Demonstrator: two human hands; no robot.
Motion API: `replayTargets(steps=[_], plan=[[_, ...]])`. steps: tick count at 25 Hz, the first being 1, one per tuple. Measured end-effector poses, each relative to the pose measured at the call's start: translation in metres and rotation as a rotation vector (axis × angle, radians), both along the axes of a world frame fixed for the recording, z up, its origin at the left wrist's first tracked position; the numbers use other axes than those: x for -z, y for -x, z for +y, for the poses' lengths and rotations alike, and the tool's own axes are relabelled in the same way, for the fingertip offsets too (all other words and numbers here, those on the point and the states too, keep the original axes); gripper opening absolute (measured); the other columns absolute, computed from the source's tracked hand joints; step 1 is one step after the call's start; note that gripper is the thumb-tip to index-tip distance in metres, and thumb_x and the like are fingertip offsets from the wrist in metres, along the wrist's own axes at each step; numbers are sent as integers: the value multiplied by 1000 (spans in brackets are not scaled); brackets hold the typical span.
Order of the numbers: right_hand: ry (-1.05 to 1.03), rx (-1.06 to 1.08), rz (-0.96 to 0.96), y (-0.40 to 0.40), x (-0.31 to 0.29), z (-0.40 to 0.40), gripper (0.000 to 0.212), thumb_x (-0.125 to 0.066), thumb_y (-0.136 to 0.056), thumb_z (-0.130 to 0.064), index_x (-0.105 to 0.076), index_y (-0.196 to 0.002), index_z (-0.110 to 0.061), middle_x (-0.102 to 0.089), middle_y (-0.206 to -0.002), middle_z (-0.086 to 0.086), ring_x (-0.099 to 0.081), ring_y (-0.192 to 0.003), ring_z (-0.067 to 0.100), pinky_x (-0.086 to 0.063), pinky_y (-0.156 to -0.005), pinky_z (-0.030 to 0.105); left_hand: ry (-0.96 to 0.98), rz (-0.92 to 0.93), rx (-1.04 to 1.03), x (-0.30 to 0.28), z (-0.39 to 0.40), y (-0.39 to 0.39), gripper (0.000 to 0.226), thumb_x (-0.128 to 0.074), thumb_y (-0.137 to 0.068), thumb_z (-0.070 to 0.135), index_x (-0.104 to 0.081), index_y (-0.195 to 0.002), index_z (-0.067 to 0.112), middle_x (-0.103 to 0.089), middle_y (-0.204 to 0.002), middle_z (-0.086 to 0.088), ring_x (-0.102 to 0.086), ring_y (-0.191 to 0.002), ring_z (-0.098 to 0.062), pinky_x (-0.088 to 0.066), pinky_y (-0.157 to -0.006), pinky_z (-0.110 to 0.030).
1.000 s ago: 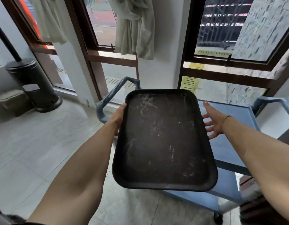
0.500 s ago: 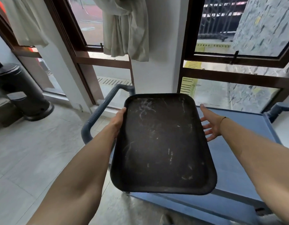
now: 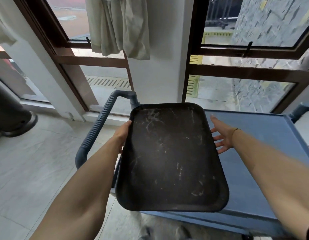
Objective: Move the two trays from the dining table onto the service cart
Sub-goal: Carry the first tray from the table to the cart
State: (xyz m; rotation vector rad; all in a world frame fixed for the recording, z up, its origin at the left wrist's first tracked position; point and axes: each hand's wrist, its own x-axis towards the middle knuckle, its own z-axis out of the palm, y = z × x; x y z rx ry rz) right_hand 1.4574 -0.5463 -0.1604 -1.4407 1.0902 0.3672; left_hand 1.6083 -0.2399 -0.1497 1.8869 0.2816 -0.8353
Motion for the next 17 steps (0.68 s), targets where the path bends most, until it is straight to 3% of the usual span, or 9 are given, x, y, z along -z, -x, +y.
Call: replayTargets(steps=[3, 6, 9, 13, 17], plan=[[-14, 71, 20, -3, 9, 16, 78, -34, -78, -87, -60, -107, -19, -60, -115, 18, -61, -102, 36, -55, -69, 48, -50, 26, 56, 15, 10, -25, 62, -37, -90, 67, -60, -121, 18, -62, -112, -9, -58, -104, -29, -46, -82, -41], [-31, 162, 30, -2, 15, 33, 75, -34, -79, -86, -62, -95, -19, -55, -130, 16, -58, -115, 34, -55, -60, 40, -59, 42, 126, 26, 16, -44, 63, -40, -87, 66, -62, -122, 19, -63, -112, -8, -58, -103, -29, -46, -88, -44], [-19, 204, 45, 1, 25, 48, 72, -31, -83, -84, -62, -97, -21, -60, -120, 16, -63, -100, 32, -51, -57, 39, -67, 64, 180, 34, 21, -50, 58, -42, -88, 64, -63, -118, 19, -64, -104, -6, -59, -96, -27, -46, -83, -43], [-5, 259, 74, 3, 39, 62, 71, -30, -83, -84, -60, -88, -20, -60, -89, 10, -58, -76, 26, -50, -62, 38, -76, 81, 204, 48, 30, -55, 53, -40, -91, 59, -62, -118, 18, -62, -100, -6, -58, -92, -25, -45, -80, -42], [2, 292, 95, 6, 51, 69, 70, -29, -84, -83, -58, -86, -20, -60, -87, 8, -57, -76, 25, -47, -63, 38, -83, 115, 232, 60, 35, -55, 53, -41, -91, 56, -60, -121, 17, -61, -106, -7, -58, -96, -26, -45, -73, -40]])
